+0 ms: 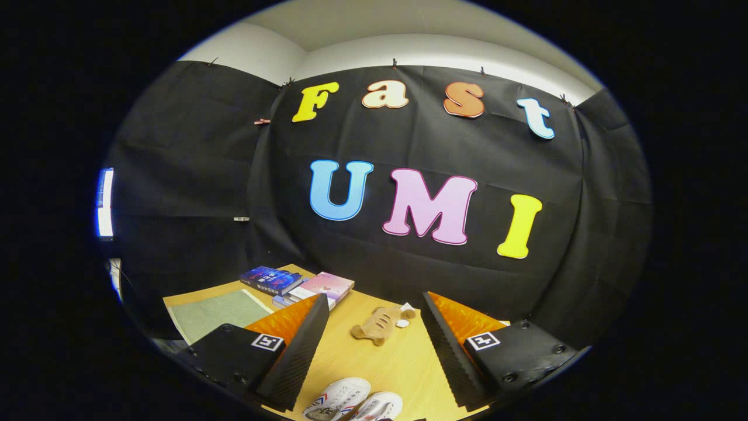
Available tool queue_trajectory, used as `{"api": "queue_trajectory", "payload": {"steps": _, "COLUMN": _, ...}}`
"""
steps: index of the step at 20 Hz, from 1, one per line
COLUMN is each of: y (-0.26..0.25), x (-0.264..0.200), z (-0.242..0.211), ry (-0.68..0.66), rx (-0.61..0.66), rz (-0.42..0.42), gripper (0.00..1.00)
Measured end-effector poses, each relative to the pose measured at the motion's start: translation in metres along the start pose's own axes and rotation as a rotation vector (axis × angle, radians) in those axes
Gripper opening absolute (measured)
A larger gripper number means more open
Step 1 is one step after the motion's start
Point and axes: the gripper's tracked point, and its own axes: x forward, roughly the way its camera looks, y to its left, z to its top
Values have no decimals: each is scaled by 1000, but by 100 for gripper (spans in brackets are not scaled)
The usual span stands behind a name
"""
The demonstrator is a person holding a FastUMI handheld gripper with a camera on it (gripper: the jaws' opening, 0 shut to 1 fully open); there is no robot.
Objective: Open the storage box then place both shoes into the box .Put the left shoe in first, then the right shoe, with the right side of both shoes facing outward in a uniform manner.
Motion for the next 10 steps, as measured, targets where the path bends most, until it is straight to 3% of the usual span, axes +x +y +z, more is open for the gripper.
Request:
{"api": "queue_trajectory", "payload": {"steps": 4, "y": 22, "x": 10, "z": -8, "ry": 11, "rx": -17, "rz": 94, "gripper": 97}}
{"api": "queue_trajectory", "payload": {"steps": 10, "y": 119, "x": 7, "z": -53, "ry": 180, "rx": 213, "rz": 507, "gripper": 98}}
